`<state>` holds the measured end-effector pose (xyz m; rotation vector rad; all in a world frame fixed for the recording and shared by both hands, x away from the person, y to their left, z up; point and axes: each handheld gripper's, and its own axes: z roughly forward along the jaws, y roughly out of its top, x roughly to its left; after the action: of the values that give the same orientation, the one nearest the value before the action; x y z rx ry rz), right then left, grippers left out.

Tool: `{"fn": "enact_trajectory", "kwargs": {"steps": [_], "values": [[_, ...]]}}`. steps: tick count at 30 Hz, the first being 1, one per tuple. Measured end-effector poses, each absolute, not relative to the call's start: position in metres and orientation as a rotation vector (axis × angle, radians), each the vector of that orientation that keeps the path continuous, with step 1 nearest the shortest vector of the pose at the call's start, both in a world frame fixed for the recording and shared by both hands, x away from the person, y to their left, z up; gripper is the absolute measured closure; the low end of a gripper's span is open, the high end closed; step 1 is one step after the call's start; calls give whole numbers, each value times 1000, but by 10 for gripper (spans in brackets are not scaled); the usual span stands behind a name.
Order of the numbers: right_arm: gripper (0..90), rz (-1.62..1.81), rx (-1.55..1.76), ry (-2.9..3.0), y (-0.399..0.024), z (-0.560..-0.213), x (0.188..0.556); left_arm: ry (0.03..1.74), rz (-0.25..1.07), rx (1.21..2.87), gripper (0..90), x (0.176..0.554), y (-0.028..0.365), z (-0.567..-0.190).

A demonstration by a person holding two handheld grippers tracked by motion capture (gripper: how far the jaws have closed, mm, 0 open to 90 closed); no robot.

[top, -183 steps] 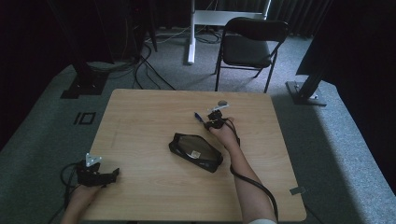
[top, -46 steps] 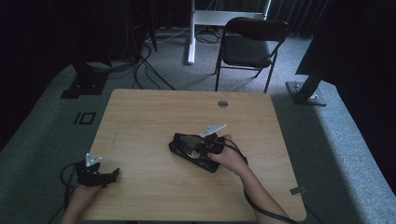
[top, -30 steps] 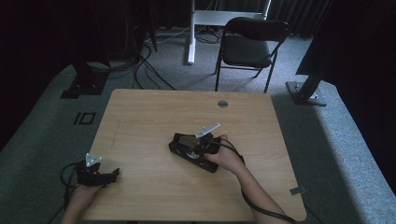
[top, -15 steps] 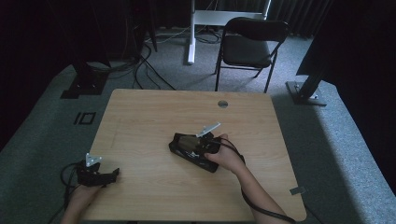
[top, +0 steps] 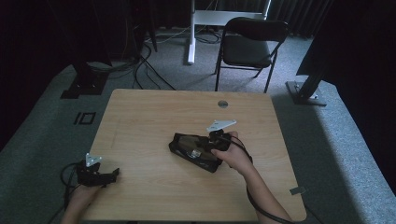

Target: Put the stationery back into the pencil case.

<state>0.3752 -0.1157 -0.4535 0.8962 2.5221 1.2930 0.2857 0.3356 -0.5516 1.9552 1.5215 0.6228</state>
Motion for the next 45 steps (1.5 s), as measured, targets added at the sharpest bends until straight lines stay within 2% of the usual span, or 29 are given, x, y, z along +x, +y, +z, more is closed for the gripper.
{"fn": "enact_trajectory", "kwargs": {"steps": [6, 7, 9, 10, 23, 37, 45], "values": [[658, 1322, 925, 2456, -126, -453, 376, 1522, 623, 1955, 1, 286, 336, -552], [612, 1324, 942, 2436, -128, -452, 376, 1522, 623, 1953, 1, 286, 335, -552], [592, 1330, 952, 2421, -129, -452, 376, 1522, 623, 1953, 1, 286, 336, -552], [517, 1338, 987, 2375, -132, -450, 376, 1522, 623, 1953, 1, 286, 336, -552], [313, 1303, 1064, 2280, -147, -453, 379, 1522, 622, 1954, 1, 286, 336, -552], [239, 1273, 1121, 2217, -167, -460, 377, 1522, 623, 1953, 1, 286, 335, -552], [229, 1279, 1179, 2173, -186, -468, 373, 1522, 623, 1953, 1, 286, 335, -552]]}}
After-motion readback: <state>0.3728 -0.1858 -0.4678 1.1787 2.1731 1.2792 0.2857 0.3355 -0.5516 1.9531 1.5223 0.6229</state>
